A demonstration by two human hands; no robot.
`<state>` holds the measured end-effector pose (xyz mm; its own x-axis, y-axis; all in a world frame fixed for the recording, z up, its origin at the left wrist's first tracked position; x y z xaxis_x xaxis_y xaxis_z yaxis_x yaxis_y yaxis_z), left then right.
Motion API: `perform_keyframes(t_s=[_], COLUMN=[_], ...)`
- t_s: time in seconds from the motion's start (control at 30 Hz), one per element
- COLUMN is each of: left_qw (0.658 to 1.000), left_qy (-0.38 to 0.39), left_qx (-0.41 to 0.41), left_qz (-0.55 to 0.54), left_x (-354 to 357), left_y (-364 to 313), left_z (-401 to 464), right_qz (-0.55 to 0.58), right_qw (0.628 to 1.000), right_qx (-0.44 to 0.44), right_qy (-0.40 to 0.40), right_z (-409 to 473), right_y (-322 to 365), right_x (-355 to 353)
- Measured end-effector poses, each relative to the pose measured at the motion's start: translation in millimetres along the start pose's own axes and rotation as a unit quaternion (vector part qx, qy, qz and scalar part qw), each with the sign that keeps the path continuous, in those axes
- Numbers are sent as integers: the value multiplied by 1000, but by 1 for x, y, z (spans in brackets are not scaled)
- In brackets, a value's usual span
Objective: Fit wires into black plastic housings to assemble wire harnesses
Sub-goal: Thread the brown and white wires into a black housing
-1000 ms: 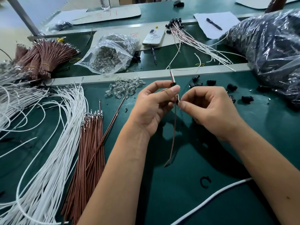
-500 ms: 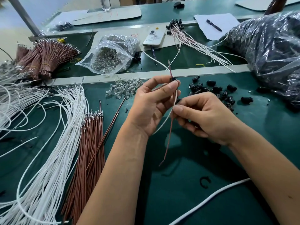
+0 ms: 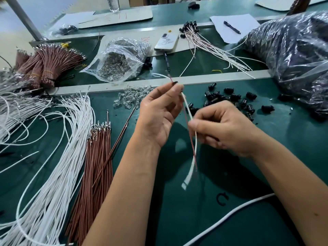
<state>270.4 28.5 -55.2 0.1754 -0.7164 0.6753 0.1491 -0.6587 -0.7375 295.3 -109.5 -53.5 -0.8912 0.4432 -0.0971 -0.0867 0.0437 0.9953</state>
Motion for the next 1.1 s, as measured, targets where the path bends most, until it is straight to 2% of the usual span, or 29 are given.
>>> perform_keyframes(t_s=[0.07,0.13,0.2,0.23,0.3,0.4,0.43,0.5,0.7,1.0,1.1], left_qw=[999,998,998,998,999,996,992,984,979,985,984], left_qy=[-27,-43,-48,-48,-41,7,26,67,72,14,12], left_qx=[13,23,29,30,26,1,-11,-30,-10,19,14], left_qz=[-28,-31,-32,-29,2,92,123,161,189,170,176], left_x=[-10,-17,-20,-20,-18,-8,-4,5,4,-7,-7], left_y=[-6,-11,-14,-16,-16,-9,-5,2,1,-6,-4], left_z=[1,1,0,0,-1,-3,-3,-5,-2,-1,-1], right_qz=[-7,-39,-53,-44,-6,22,28,29,-7,-95,-87], right_qw=[989,961,937,936,957,996,998,997,995,992,993], right_qx=[58,113,138,135,110,63,47,19,20,83,80], right_qy=[137,250,315,323,270,53,-5,-63,-93,5,-5], right_z=[-4,-13,-19,-20,-14,1,4,6,4,2,2], right_y=[-6,-12,-14,-13,-11,-12,-12,-11,-14,-14,-14], right_x=[16,28,34,34,29,5,-1,-8,-15,-6,-4])
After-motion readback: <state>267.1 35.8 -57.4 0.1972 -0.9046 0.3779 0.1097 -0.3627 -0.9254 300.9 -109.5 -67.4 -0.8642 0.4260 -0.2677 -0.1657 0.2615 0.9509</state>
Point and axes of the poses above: each hand's wrist, its own z-axis towards the middle knuckle, its own x-axis out of the palm, y = z × x, the point moved 7 cm from there along z, towards the middle knuckle, and after that the axes turned 11 degrees about y, right-handed, at the moved point
